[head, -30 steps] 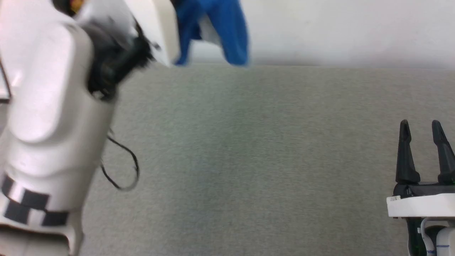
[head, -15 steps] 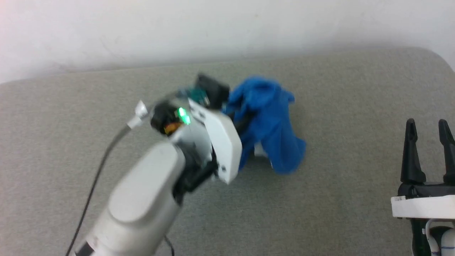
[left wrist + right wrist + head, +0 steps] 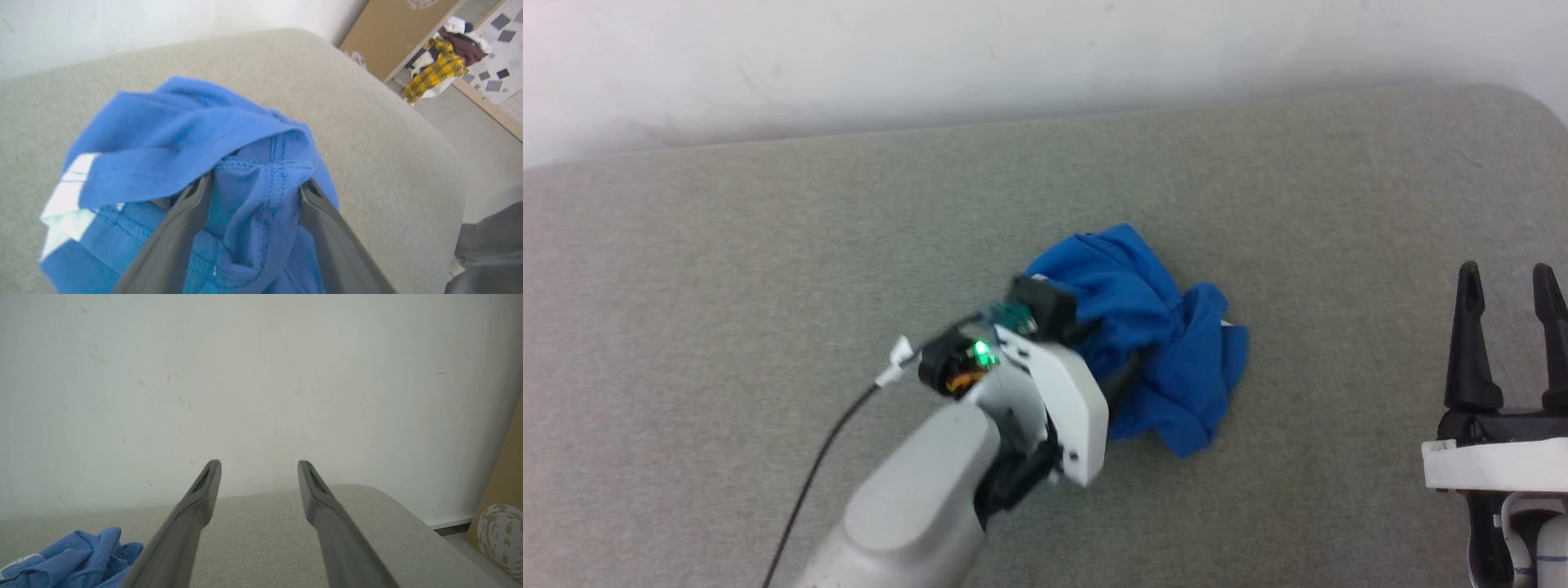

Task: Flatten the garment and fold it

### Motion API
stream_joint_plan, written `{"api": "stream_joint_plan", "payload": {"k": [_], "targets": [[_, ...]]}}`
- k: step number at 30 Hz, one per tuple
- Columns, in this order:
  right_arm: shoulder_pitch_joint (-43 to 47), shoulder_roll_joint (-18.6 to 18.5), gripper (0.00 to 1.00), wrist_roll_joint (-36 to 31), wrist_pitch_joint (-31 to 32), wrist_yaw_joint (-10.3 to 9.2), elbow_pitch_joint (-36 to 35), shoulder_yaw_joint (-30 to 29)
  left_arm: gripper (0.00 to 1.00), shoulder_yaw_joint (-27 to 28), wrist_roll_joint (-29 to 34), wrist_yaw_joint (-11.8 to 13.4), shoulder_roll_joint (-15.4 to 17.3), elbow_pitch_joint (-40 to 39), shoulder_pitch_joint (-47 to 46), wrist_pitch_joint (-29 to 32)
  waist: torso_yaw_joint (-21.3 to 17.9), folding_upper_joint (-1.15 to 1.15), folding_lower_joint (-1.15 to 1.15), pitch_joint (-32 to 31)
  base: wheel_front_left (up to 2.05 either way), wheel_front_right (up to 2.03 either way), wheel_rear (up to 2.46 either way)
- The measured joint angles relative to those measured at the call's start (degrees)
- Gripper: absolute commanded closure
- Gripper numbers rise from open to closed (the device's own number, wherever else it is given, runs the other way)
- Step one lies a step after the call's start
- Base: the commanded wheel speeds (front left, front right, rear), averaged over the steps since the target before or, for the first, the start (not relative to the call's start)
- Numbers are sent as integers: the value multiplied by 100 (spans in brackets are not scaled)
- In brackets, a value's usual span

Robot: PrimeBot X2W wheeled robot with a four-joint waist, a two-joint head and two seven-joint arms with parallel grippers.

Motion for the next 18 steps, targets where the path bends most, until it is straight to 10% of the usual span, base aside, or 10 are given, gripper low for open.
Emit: {"api": "stream_joint_plan", "payload": {"k": [6, 18], "targets": [[28, 2, 0, 5, 0, 0, 40, 22, 0, 627, -299, 225, 96, -940, -70, -477, 184, 0, -1, -209, 0, 0, 0], [247, 2, 0, 10, 0, 0, 54, 46, 0, 1940, 261, 1109, 1369, -2566, 1736, -2507, 346, 0, -2, -333, 0, 0, 0]]}}
